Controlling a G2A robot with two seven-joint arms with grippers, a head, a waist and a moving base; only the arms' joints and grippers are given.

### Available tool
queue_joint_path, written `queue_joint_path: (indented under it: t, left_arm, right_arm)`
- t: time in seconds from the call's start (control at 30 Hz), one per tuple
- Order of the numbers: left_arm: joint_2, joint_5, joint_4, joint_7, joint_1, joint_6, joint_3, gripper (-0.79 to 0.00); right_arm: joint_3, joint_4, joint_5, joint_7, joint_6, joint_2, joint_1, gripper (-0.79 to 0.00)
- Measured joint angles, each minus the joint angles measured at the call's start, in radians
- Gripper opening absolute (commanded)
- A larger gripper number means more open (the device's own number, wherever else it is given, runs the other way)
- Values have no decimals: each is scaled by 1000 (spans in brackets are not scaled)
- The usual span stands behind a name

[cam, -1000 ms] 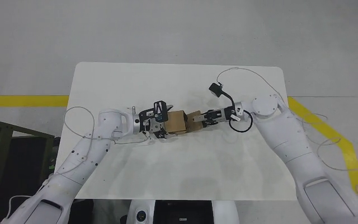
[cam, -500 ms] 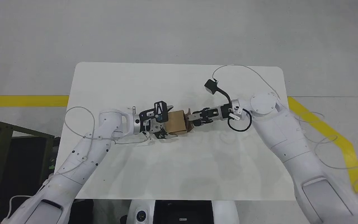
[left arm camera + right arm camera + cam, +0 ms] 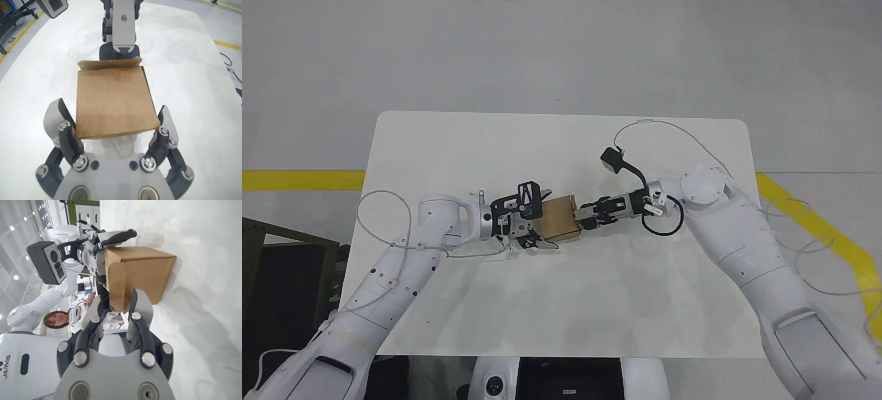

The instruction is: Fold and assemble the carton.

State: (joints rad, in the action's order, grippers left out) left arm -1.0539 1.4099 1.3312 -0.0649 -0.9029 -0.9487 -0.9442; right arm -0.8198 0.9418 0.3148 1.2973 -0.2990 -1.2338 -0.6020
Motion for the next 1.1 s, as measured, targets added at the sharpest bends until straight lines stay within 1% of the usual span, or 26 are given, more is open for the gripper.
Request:
queue_joint_path:
  t: [0.2,0.33,0.8,1.1]
  left_arm:
    - [0,4,0,1,1,-6,-2,0]
    - [0,6,-1,1,1,-10,-2,0]
    - [-1,9,-2,4,0,-14,-1,0]
    - [-2,9,-5,3,0,-16,0,0]
  right_arm:
    - [-3,-20,-12,-1,-2,-1,7,-517]
    - [-10,-27,12,-2,-12,-3,1,-502]
    - [-5,-79,75,17,-26,-20,1,-566]
    - [9,-118,70,25,-28,-33,15,-591]
